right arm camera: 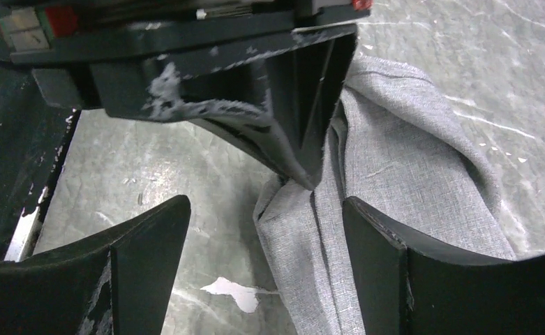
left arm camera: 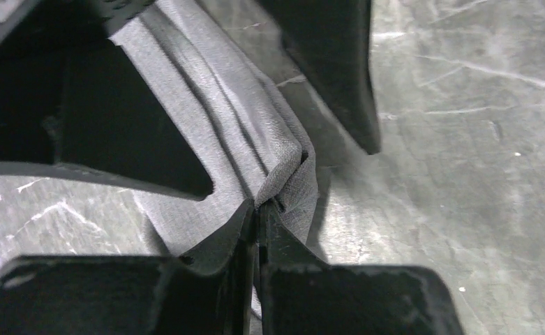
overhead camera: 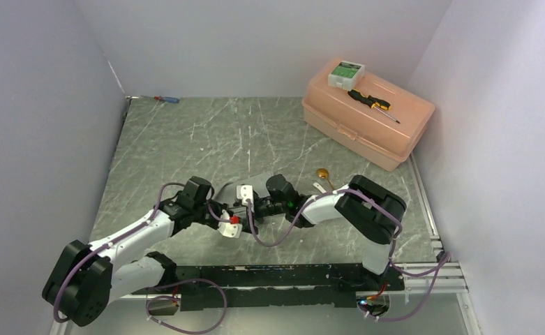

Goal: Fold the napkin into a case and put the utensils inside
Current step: Pick up the 2/3-rectangle-folded napkin at the center of the board.

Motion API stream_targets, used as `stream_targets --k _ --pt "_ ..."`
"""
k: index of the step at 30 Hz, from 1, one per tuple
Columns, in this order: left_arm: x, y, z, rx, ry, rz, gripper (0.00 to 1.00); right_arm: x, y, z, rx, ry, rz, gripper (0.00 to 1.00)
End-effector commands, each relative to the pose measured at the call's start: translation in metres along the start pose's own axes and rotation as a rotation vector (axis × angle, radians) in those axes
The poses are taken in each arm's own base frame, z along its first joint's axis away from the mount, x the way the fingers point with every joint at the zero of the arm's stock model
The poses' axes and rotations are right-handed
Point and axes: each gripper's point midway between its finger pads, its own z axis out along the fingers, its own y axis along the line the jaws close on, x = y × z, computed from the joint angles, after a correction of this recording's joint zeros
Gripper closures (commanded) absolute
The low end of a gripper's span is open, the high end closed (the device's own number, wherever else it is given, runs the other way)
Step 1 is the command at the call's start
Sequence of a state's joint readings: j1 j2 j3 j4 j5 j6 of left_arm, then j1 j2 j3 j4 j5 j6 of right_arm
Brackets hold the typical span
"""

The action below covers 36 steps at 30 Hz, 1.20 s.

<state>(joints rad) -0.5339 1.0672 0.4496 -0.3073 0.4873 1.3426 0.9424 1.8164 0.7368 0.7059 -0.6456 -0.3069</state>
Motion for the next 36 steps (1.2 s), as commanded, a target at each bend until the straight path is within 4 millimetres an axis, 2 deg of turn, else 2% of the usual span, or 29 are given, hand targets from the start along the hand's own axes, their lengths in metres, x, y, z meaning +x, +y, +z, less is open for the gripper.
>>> stream_targets --k 1,8,13,18,27,29,32,35,36 --pt "-0.007 0.033 -0.005 -0.096 -0.005 -0.074 0.92 -0.006 -0.003 0.004 0.016 -0.048 -0.039 0.17" --pt "-0.007 0.037 -0.008 -0.114 0.003 -0.131 0.93 0.004 -0.008 0.011 0.041 -0.054 0.017 0.2" --pt "-0.006 0.038 -0.008 -0.122 0.009 -0.153 0.95 0.004 -0.014 0.017 0.055 -0.064 0.024 0.28" --pt "-0.004 0.042 -0.008 -0.139 0.024 -0.173 0.96 0.005 -0.025 0.02 0.103 -0.07 0.029 0.43" --pt "-0.005 0.041 -0.011 -0.143 0.021 -0.168 0.95 0.001 -0.033 0.028 0.121 -0.097 0.049 0.8" --pt "-0.005 0.043 -0.013 -0.153 0.026 -0.17 0.9 0.003 -0.033 0.03 0.112 -0.089 0.058 0.88" --pt "-0.004 0.045 -0.018 -0.171 0.039 -0.181 0.66 0.008 -0.033 0.03 0.112 -0.076 0.072 0.98" --pt "-0.008 0.043 -0.025 -0.179 0.037 -0.171 0.45 0.009 -0.039 0.027 0.127 -0.075 0.08 1.0" --pt "-0.009 0.043 -0.028 -0.182 0.034 -0.166 0.43 0.009 -0.042 0.026 0.132 -0.076 0.081 1.0"
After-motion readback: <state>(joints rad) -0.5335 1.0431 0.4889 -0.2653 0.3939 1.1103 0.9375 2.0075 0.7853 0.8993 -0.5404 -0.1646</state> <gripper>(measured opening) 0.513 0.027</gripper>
